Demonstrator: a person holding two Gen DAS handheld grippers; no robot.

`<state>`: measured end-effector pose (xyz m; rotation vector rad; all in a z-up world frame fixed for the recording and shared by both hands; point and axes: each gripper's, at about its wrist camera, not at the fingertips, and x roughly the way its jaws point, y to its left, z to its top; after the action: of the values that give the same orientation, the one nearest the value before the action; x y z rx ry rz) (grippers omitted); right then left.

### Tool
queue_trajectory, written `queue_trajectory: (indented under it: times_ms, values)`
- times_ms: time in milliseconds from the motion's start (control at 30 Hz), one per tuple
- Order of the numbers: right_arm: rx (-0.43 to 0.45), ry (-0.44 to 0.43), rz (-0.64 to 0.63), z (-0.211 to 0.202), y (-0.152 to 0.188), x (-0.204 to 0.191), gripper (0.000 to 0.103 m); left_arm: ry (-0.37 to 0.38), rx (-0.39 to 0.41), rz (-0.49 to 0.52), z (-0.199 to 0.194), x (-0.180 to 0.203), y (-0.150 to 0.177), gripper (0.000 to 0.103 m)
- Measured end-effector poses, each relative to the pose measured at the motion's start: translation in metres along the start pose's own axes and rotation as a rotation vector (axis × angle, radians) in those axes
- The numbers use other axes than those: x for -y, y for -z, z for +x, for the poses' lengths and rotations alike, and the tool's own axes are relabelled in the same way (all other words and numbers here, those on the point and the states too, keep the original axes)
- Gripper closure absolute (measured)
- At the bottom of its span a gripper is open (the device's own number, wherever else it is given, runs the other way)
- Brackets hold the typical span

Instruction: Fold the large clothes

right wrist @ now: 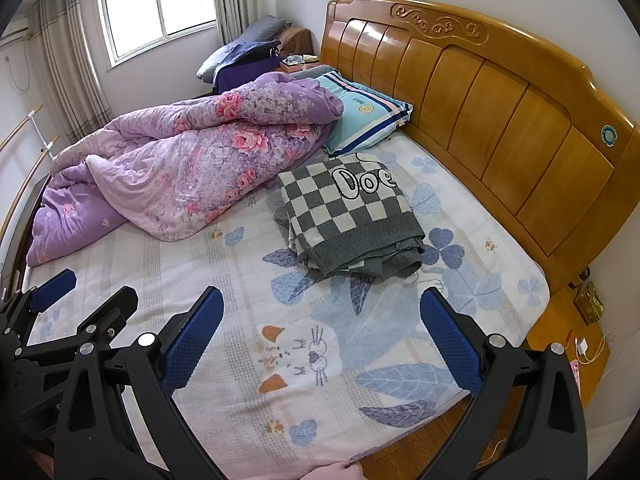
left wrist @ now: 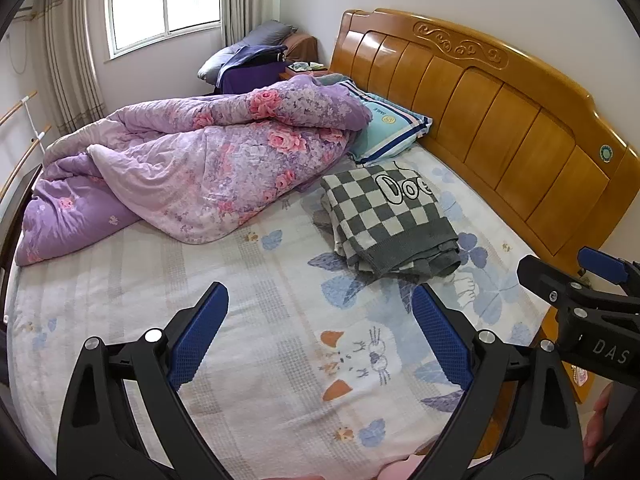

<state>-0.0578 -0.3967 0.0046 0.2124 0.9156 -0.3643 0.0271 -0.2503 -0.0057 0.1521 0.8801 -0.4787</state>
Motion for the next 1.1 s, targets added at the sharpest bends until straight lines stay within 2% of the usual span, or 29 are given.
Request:
queue_trajectory:
  times_ms: [1000,1100]
  values:
    - [-0.008,-0.001,0.003,0.0037,-0.0026,0.0044,0.008,-0.012,-0.001,0.009,0.0031,0.0050,-0.0020,0.010]
    - [-0.006,-0.007,0.001,0.0037,-0.0007,0.0050,0.008,-0.013,0.031,0.017,0.0011,-0.0008,-0.0015,0.013]
